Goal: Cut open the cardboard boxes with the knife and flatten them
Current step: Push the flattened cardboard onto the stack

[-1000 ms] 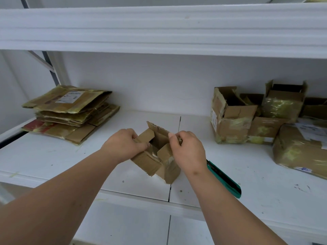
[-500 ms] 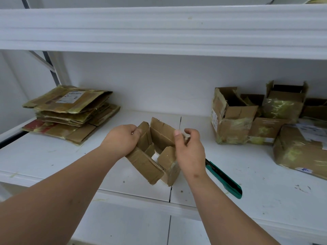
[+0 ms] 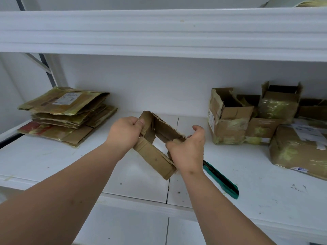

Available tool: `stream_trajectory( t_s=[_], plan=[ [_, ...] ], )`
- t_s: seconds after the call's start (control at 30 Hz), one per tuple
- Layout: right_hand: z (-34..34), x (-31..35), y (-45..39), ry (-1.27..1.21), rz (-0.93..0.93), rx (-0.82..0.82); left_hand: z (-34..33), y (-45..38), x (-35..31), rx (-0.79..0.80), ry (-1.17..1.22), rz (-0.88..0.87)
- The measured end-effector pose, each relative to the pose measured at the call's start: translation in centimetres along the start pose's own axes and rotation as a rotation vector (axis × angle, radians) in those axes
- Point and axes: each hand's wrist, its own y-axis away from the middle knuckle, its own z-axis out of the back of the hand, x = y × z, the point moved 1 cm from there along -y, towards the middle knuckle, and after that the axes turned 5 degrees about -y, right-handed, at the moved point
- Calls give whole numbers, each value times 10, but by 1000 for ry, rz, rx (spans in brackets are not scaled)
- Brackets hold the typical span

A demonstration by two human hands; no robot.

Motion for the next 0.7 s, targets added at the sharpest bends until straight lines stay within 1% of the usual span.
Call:
stream_trajectory(
  t_s=[0.07,0.13,0.3,0.4,0.5,0.57,0.63,0.7],
  plan=[
    [6,-2,-2,-160,-43,45,-2,-4,5,5,59,38],
    [9,-6,-4,-210,-21,95,-1,-7,12,22,193,104],
    [12,-12,1,-211,22,167,-8,-8,22,201,542,227],
    [12,-12,5,-108,146,197,-12,-8,31,259,621,334],
    [12,-17,8,155,306,294,-9,-7,50,264,536,467],
    [11,-24,11,311,388,397,-5,-3,65,304,367,525],
    [6,-30,16,388,437,499,-1,3,77,333,182,552],
    [-2,-35,20,442,474,577,1,4,88,291,114,563]
  ],
)
